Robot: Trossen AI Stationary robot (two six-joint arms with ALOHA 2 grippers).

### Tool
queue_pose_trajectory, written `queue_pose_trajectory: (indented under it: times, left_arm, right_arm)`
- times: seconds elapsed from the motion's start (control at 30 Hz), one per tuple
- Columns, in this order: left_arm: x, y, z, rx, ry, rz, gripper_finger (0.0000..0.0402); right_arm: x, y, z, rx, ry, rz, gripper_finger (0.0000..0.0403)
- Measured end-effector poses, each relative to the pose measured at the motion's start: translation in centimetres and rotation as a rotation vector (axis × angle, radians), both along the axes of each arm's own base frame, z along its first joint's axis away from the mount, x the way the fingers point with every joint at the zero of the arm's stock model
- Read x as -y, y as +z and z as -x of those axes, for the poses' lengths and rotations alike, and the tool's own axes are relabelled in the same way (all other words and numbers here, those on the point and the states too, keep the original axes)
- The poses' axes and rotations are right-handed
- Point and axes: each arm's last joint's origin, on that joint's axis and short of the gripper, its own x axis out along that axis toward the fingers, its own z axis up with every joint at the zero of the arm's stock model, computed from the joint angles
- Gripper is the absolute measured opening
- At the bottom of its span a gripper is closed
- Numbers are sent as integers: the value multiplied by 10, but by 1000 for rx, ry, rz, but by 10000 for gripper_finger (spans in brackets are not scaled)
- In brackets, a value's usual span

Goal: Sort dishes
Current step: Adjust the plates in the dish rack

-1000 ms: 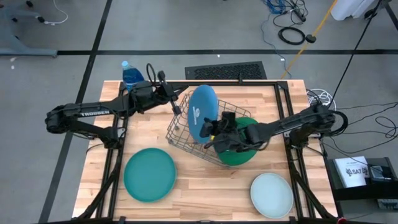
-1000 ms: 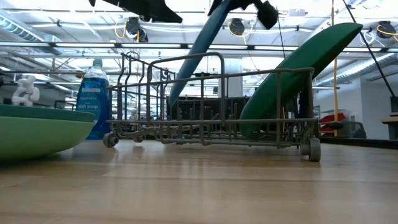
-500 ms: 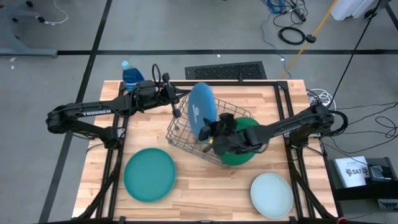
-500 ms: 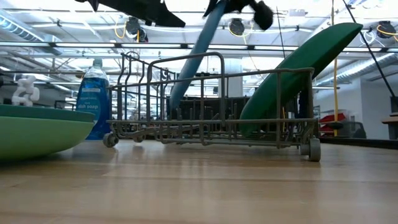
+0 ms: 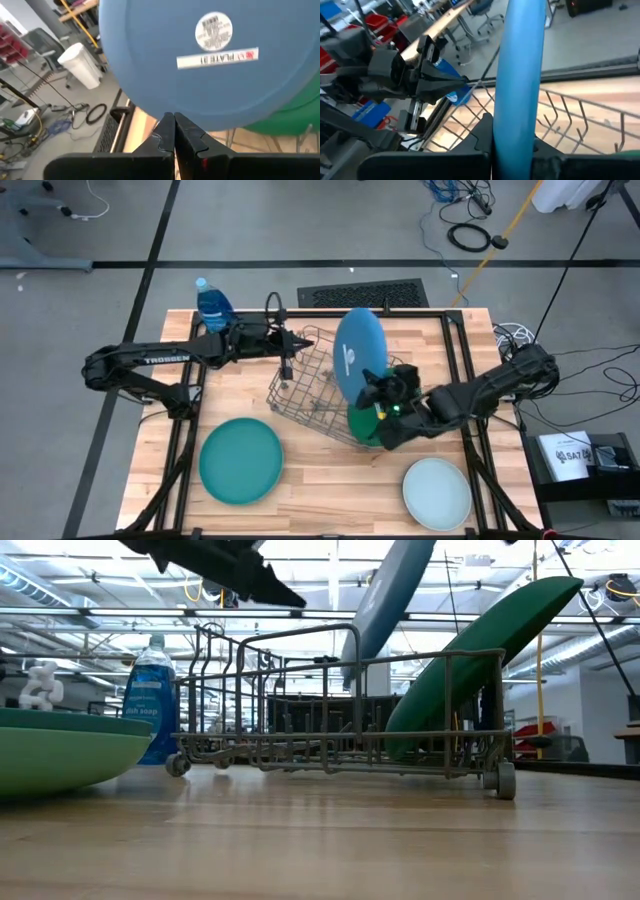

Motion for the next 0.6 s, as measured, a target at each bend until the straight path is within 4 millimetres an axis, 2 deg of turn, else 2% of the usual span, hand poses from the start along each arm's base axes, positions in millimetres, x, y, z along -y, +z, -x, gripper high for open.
queue_pose_trajectory:
  times: [0.13, 0.3, 0.43, 0.6]
  left_arm:
    - [-3, -12, -8, -41, -9, -5, 0]
    - [-5, -20, -17, -49, -12, -5, 0]
    - [-7, -21, -19, -37, -3, -18, 0]
    - [-9, -16, -18, -4, 70, -50, 0]
  right_arm:
    - [6, -14, -19, -48, -3, -23, 13]
    - [11, -19, -25, -75, -12, -15, 13]
    - [16, -20, -28, -90, -3, -42, 13]
    - [21, -33, -48, -141, 23, -26, 13]
